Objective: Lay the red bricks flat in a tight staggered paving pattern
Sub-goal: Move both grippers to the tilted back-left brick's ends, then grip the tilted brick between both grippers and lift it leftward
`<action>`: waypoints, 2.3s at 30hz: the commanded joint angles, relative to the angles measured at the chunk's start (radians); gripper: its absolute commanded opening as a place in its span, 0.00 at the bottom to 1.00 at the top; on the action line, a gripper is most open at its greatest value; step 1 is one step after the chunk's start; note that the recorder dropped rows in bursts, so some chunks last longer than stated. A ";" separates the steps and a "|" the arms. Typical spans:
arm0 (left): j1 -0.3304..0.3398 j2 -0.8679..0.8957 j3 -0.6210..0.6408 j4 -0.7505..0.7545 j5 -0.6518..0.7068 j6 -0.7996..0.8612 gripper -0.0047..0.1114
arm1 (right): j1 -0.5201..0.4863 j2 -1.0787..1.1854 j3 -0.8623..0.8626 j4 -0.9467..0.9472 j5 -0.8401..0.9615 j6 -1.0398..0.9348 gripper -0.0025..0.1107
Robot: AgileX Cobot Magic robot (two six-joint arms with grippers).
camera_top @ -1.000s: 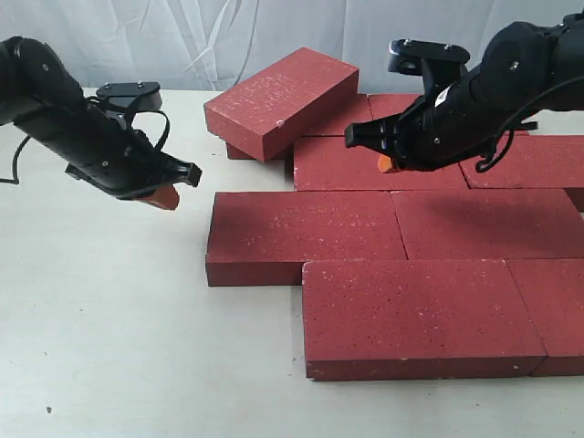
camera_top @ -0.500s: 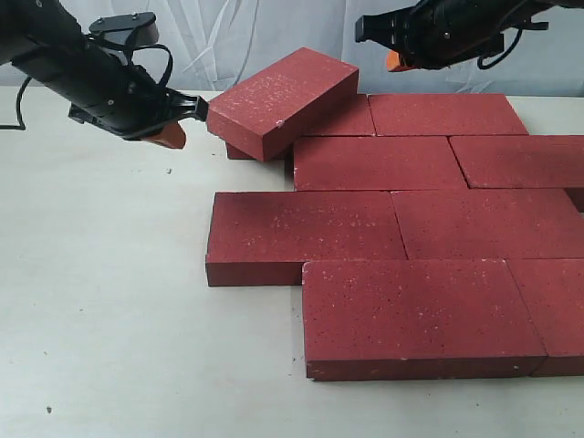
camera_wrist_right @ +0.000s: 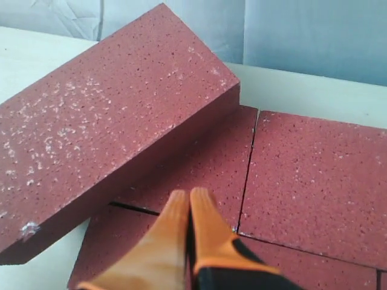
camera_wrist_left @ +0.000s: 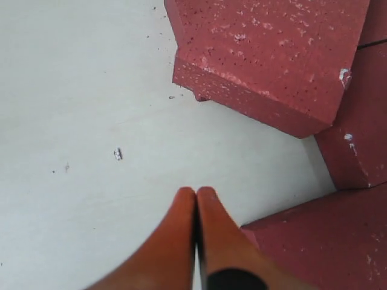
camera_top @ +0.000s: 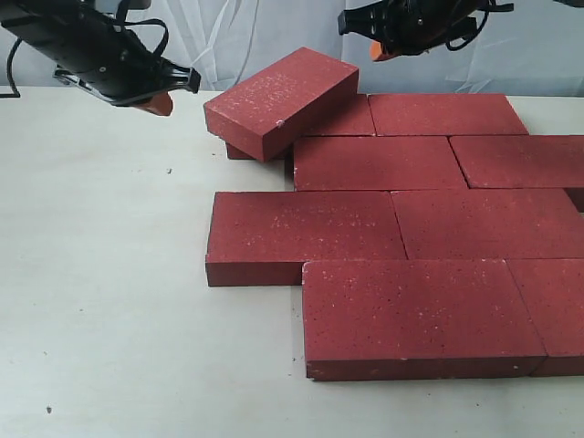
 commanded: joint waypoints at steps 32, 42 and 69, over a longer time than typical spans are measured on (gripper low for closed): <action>0.000 0.218 -0.076 -0.143 -0.007 -0.039 0.04 | -0.145 0.631 -0.783 0.242 -0.122 -0.038 0.02; 0.000 0.288 -0.134 -0.287 -0.088 -0.030 0.04 | -0.143 0.729 -0.853 0.302 -0.131 -0.108 0.02; 0.064 0.286 -0.140 -0.242 -0.057 -0.030 0.04 | -0.134 0.594 -0.858 0.433 0.420 -0.338 0.02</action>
